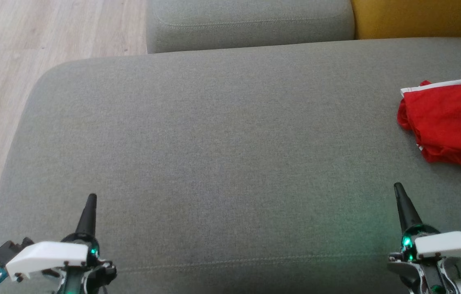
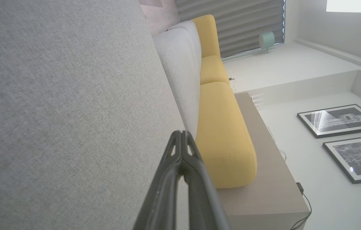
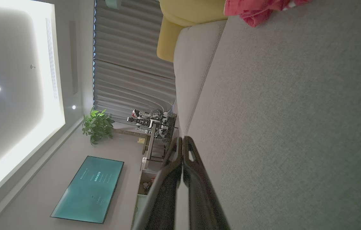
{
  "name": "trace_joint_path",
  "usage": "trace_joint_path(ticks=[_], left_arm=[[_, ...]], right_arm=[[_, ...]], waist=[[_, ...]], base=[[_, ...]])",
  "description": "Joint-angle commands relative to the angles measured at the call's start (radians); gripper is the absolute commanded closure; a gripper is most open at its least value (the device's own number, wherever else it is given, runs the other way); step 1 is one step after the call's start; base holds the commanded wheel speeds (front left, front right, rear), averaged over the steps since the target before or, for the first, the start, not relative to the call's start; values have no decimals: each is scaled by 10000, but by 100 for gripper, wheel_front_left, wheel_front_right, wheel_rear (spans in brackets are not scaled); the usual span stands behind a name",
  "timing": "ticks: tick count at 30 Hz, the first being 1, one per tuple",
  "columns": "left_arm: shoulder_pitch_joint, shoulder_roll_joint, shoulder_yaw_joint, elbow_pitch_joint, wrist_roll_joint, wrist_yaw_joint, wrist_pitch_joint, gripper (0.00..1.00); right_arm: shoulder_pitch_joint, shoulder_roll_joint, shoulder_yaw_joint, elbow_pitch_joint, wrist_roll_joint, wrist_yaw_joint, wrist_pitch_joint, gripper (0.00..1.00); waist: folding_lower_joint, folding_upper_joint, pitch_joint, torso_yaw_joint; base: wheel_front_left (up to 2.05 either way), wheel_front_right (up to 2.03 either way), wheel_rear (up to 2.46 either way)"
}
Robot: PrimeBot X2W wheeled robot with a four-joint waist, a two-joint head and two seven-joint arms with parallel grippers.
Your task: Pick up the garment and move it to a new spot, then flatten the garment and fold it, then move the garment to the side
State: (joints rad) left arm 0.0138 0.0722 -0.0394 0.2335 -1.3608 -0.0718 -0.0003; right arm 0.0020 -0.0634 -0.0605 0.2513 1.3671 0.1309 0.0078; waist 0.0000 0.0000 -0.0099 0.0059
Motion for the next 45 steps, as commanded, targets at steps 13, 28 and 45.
trace_joint_path(ticks=[13, 28, 45], left_arm=[[-955, 165, 778, -26, -1875, -412, 458, 100], [-1195, 135, 1044, 105, -2888, -589, 743, 100], [-1202, 66, 1140, 111, -2807, -589, 820, 100]], right_arm=[[-905, -171, -23, -160, 1781, -1, 461, 100], [-1081, -153, -142, -76, 2743, -2, 740, 100], [-1088, -96, -222, -70, 2675, -2, 805, 100]], waist=[[0, 0, 77, -36], [0, 0, 124, -59], [0, 0, 124, -59]], base=[[0, 0, 0], [0, 0, 0], [0, 0, 0]])
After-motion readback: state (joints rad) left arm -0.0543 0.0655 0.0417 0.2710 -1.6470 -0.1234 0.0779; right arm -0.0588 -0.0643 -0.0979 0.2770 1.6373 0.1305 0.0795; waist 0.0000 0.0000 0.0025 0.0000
